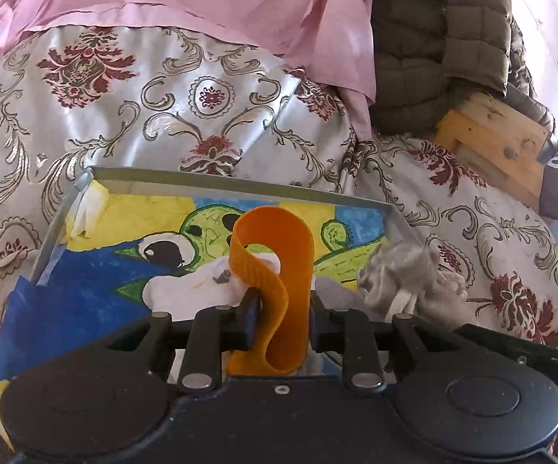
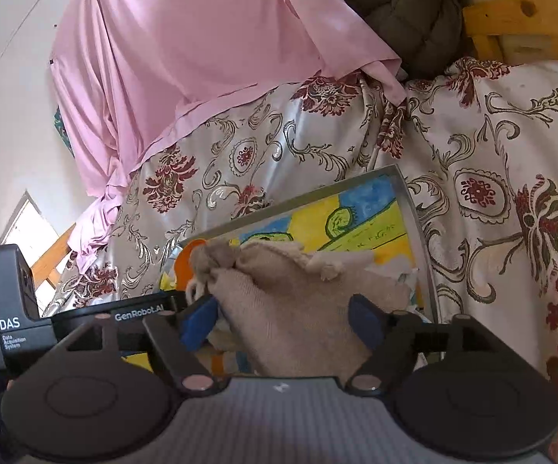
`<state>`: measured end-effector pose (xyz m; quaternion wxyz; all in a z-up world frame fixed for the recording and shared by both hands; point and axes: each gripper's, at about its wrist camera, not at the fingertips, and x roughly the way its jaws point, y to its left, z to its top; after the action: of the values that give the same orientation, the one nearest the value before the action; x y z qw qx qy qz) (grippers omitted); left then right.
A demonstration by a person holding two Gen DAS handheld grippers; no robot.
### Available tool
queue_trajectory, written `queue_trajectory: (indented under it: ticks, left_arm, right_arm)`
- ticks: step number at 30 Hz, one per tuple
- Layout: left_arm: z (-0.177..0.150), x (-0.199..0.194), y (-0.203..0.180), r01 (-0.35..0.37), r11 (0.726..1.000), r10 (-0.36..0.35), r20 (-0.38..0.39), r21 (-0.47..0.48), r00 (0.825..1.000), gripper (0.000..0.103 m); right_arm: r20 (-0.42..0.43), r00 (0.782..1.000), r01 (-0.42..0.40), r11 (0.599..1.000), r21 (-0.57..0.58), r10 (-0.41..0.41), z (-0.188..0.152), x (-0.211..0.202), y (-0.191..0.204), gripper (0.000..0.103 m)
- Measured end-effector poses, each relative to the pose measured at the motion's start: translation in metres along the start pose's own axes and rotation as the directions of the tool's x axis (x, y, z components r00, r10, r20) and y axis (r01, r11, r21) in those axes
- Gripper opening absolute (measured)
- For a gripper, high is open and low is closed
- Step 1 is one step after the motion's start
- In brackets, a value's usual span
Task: Organize soft objects
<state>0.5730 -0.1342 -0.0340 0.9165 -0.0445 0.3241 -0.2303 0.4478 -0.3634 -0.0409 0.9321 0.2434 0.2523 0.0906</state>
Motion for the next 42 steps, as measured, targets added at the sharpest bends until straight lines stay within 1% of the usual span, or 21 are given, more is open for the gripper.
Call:
queue_trajectory:
  ticks: [2, 7, 11, 12, 19, 23, 26, 28, 35, 42]
  left_arm:
    - [-0.001, -0.004, -0.001, -0.006, 1.0, 0.006, 0.0, 0.014, 1.0, 0.032]
    - [-0.003, -0.014, -0.004, -0.01, 1.0, 0.01, 0.004, 0.029, 1.0, 0.046]
    - [-0.006, -0.018, -0.005, -0.021, 0.999, 0.021, 0.0, 0.034, 1.0, 0.05]
    - [-0.007, -0.02, -0.005, -0.024, 0.999, 0.024, 0.001, 0.039, 1.0, 0.053]
    - [-0.01, -0.029, -0.008, -0.055, 0.996, 0.054, 0.008, 0.067, 0.998, 0.064]
    - [-0.011, -0.033, -0.008, -0.073, 0.995, 0.073, 0.006, 0.07, 0.997, 0.066]
    - [-0.011, -0.038, -0.008, -0.091, 0.994, 0.09, 0.013, 0.066, 0.996, 0.072]
    - [-0.011, -0.042, -0.008, -0.105, 0.993, 0.104, 0.018, 0.061, 0.994, 0.077]
    - [-0.011, -0.062, -0.011, -0.151, 0.986, 0.15, 0.028, 0.065, 0.988, 0.088]
    - [-0.01, -0.093, -0.026, -0.194, 0.975, 0.189, 0.053, 0.108, 0.98, 0.096]
  right_arm:
    - [0.003, 1.0, 0.0, 1.0, 0.004, 0.0, 0.0, -0.002, 0.0, 0.086]
    - [0.005, 1.0, 0.019, 1.0, -0.006, -0.019, -0.001, -0.005, 0.001, 0.089]
    - [0.014, 0.999, 0.051, 0.998, -0.028, -0.051, -0.001, -0.008, 0.003, 0.09]
    - [0.018, 0.998, 0.057, 0.998, -0.034, -0.057, -0.001, -0.009, 0.004, 0.09]
    - [0.037, 0.997, 0.075, 0.997, -0.034, -0.073, 0.001, -0.015, 0.003, 0.094]
    - [0.045, 0.996, 0.084, 0.996, -0.04, -0.083, 0.002, -0.018, 0.004, 0.096]
    - [0.055, 0.995, 0.089, 0.995, -0.048, -0.086, 0.004, -0.021, 0.005, 0.097]
    - [0.06, 0.994, 0.091, 0.994, -0.056, -0.088, 0.004, -0.023, 0.006, 0.098]
    - [0.077, 0.993, 0.1, 0.992, -0.081, -0.093, 0.005, -0.033, 0.013, 0.101]
    - [0.096, 0.991, 0.106, 0.987, -0.122, -0.094, 0.004, -0.048, 0.03, 0.103]
